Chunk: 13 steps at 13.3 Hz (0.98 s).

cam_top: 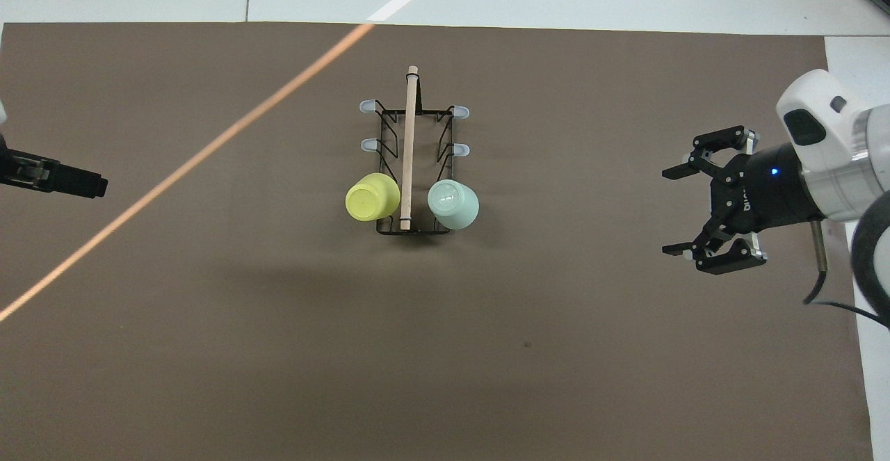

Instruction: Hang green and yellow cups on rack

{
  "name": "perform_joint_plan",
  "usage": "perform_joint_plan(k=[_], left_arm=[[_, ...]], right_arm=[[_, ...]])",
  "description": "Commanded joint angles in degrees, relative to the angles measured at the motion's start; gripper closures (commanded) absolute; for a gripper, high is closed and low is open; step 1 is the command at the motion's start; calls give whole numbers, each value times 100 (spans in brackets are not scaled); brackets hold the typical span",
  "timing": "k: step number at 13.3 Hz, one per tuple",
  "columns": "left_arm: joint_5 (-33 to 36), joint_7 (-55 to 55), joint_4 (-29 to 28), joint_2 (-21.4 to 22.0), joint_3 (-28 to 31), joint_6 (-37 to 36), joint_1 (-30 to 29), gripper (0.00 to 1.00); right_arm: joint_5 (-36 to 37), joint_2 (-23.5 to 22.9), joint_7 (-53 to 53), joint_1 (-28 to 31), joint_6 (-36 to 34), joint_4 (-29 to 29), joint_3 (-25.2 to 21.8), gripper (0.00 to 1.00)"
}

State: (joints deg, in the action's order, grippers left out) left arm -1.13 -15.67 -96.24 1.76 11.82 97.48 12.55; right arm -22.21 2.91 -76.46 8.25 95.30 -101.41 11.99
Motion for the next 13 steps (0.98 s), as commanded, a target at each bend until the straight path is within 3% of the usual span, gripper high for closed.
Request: perform_joint_plan(k=[1, 3, 7, 13], left_arm=[[96, 99, -9, 79, 22, 8, 37, 0], [96, 99, 0, 79, 22, -9, 37, 0], [105, 99, 61, 79, 22, -106, 37, 0], [113, 82, 26, 88, 22, -97, 46, 0]], right_arm=[[1057, 52, 1295, -314, -91, 42, 58, 0], [1438, 70, 2690, -534, -108, -1, 58, 0], [1465, 131, 4952, -622, -371, -37, 67, 0], [1492, 202, 5281, -166, -275, -213, 32, 0]])
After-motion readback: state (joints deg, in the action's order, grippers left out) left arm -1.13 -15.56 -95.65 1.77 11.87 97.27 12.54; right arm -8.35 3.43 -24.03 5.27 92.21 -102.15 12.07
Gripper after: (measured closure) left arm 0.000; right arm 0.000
